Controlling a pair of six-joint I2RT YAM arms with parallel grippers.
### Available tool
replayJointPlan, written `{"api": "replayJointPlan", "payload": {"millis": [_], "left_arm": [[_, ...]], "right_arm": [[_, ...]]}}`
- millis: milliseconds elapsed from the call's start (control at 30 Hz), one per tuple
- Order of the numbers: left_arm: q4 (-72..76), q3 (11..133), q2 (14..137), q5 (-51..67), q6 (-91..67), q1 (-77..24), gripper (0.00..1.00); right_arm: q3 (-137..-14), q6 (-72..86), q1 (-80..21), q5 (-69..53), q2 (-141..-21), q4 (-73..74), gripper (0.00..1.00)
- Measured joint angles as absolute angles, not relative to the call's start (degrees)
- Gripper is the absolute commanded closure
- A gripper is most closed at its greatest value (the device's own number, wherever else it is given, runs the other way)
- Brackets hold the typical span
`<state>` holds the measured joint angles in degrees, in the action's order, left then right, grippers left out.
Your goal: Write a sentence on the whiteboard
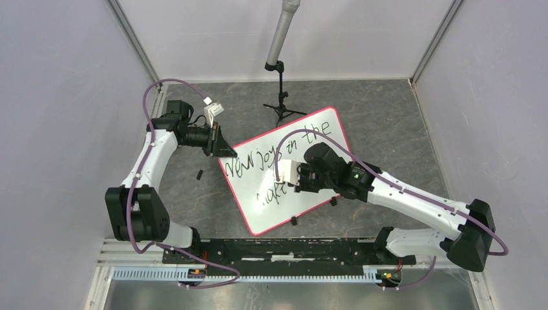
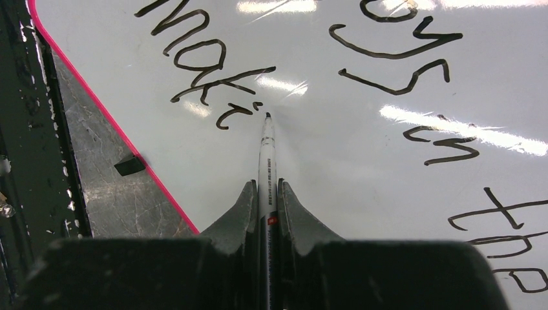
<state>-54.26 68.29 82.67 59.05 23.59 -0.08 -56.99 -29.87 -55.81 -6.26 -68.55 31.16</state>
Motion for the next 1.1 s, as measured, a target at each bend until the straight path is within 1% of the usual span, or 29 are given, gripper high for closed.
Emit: {"api": "replayJointPlan", "payload": {"millis": [300, 533, 1100], "left_arm": [[-54.26, 68.29, 82.67, 59.00, 23.59, -0.08, 0.98], [-54.24, 68.29, 82.70, 58.98, 23.59, -0.08, 0.98], [-54.24, 68.29, 82.70, 59.00, 23.59, -0.08, 0.98]], "right_arm": [[-54.72, -30.02, -55.83, -5.37, -69.04, 30.87, 1.00], [-53.43, -30.11, -55.94, -7.33, -68.66, 31.20, 1.00], [-54.22, -29.63, -54.41, -7.14, -68.66, 30.81, 1.00]]}}
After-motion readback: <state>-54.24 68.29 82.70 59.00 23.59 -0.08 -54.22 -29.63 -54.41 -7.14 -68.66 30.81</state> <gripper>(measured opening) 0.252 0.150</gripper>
